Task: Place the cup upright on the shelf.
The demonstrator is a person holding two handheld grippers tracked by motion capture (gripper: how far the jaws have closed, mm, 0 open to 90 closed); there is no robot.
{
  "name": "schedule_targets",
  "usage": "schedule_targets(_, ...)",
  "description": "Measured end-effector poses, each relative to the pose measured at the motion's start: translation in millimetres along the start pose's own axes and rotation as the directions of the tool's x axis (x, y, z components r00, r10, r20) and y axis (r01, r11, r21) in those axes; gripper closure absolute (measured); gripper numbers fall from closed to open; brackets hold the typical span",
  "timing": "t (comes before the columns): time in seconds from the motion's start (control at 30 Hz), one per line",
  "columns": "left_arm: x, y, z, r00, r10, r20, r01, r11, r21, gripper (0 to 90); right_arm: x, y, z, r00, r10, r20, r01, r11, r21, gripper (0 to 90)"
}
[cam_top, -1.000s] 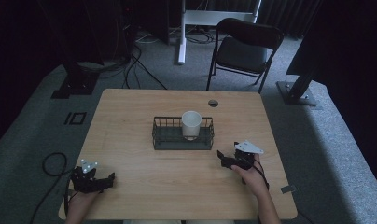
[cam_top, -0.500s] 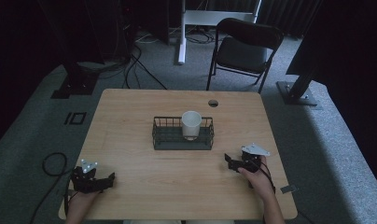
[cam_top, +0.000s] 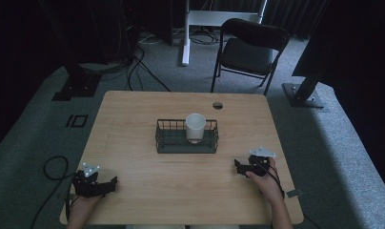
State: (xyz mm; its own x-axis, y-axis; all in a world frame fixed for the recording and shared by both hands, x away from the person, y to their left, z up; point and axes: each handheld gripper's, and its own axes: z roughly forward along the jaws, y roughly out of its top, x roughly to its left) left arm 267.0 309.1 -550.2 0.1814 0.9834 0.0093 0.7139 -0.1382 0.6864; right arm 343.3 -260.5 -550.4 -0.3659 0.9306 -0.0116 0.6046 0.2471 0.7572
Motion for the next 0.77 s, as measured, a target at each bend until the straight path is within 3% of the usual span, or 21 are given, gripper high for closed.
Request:
schedule_targets(0.13,0.0,0.0,0.0,1.0000,-0.001,0.000,0.001,1.0000,0.000,0.7,-0.7,-0.6,0.2,1.0000,-0.001,0.009,0.001,1.000,0.015,12.4)
schedule_targets(0.23,0.0,0.0,0.0,1.0000,-0.001,0.000,0.001,1.0000,0.000,0.7,-3.0,-2.5,-0.4,0.9997,0.023,0.006,-0.023,0.999,0.047,12.2)
schedule_targets(0.77,0.0,0.0,0.1,1.0000,0.000,0.000,0.000,1.0000,-0.001,0.7,-3.3,-2.5,-0.3,0.9996,0.027,0.001,-0.027,0.998,0.049,12.1)
